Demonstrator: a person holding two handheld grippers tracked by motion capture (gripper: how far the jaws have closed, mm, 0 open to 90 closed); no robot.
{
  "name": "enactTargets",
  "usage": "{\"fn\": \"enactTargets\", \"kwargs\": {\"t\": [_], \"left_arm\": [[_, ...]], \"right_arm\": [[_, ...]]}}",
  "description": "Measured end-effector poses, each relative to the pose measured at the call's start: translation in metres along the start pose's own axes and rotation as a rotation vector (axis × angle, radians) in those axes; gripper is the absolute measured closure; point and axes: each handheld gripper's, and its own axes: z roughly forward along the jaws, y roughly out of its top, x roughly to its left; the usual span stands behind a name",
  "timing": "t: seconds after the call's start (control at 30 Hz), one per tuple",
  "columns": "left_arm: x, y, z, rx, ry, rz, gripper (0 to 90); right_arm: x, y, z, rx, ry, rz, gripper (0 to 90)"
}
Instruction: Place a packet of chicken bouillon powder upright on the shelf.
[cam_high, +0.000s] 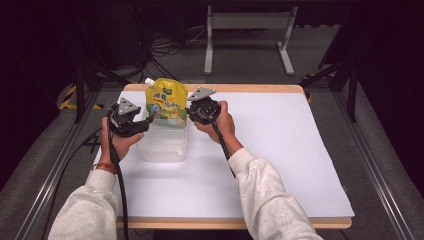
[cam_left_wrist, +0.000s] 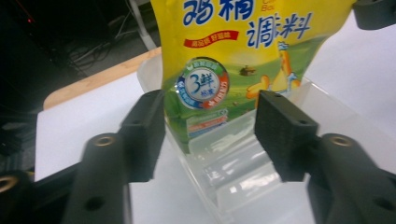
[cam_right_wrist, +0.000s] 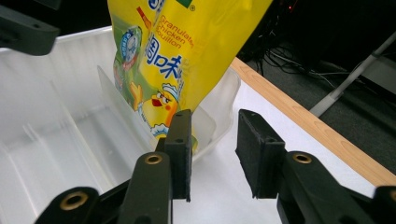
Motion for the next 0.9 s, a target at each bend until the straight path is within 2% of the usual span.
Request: {"fn": "enactTargets", "kwargs": {"t": [0.1, 0.17, 0.33, 0.37, 0.43, 0.53, 0.73, 0.8, 0.9], "left_arm": [[-0.004, 0.001, -0.007, -0.021, -0.015, -0.002, 38.4], [-0.009, 0.0, -0.011, -0.034, -0.009, 0.017, 36.5], [-0.021, -0.003, -0.016, -0.025, -0.039, 0.045, 30.5], [-0.024, -0.004, -0.018, -0.023, -0.051, 0.05, 30.5], [-0.031, -0.006, -0.023, -0.049, -0.051, 0.056, 29.8], [-0.04, -0.009, -0.028, -0.049, -0.067, 0.079, 28.0], [-0.055, -0.013, -0.037, -0.072, -0.12, 0.081, 26.3], [-0.062, -0.014, -0.04, -0.071, -0.115, 0.111, 26.1], [-0.068, -0.015, -0.044, -0.077, -0.132, 0.12, 26.1]], "right_arm": [[0.0, -0.001, -0.003, 0.001, 0.007, -0.002, 65.3], [-0.001, -0.003, -0.005, 0.01, 0.004, -0.017, 64.7], [-0.006, -0.008, -0.014, 0.017, 0.001, -0.034, 63.7], [-0.006, -0.008, -0.014, 0.017, 0.001, -0.034, 63.7], [-0.009, -0.01, -0.017, 0.021, -0.005, -0.04, 63.0], [-0.013, -0.014, -0.023, 0.02, -0.011, -0.039, 61.7], [-0.02, -0.022, -0.033, 0.024, -0.022, -0.042, 58.5], [-0.021, -0.025, -0.036, 0.034, -0.024, -0.05, 57.8], [-0.024, -0.03, -0.042, 0.041, -0.029, -0.065, 56.9]]}}
